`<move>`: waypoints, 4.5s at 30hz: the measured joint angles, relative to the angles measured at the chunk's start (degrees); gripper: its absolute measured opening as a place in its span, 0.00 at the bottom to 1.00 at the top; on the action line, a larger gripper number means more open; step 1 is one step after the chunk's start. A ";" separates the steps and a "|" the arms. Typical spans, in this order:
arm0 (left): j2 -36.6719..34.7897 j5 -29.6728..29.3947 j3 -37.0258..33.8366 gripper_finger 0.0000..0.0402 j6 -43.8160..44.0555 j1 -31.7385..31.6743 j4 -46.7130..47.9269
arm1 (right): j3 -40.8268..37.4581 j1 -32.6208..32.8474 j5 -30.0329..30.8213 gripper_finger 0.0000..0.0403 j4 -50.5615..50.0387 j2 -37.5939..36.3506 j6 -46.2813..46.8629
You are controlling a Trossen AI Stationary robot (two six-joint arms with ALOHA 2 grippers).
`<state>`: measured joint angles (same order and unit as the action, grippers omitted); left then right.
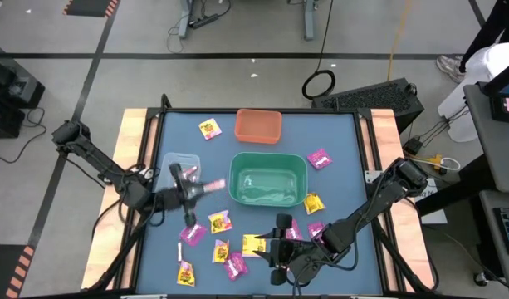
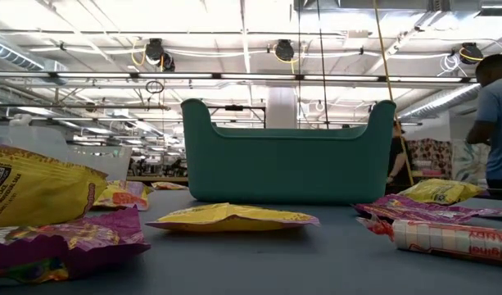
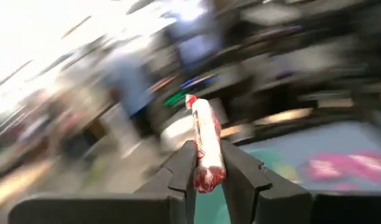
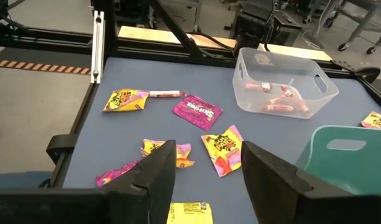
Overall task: Sort candy
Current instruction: Put the orange candy into the transparent bin
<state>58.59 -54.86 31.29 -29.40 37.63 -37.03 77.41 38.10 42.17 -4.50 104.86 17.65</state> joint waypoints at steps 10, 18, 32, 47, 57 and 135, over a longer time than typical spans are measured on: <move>-0.39 -34.96 0.00 0.16 6.91 0.39 9.40 | -0.02 0.20 0.01 0.42 -0.13 0.26 1.06; -1.58 -27.30 -0.03 0.15 30.17 0.37 24.73 | -0.02 0.20 0.02 0.42 -0.01 0.26 1.77; -13.37 -0.05 -0.02 0.13 48.49 -5.34 50.57 | -0.02 0.20 0.03 0.42 -0.04 0.26 1.11; -17.17 15.91 3.74 0.14 96.05 -8.88 104.64 | -0.02 0.16 0.04 0.42 -0.08 0.28 0.95; -10.40 15.86 3.74 0.24 94.70 -8.85 102.93 | -0.02 0.16 -3.99 0.42 -1.97 0.28 3.06; -0.57 11.54 3.74 0.52 58.02 -7.34 45.35 | -0.24 6.88 -14.87 0.10 -22.62 7.47 30.61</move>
<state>58.02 -43.32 35.03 28.62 30.28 8.31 77.17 44.99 27.30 -27.12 112.32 48.26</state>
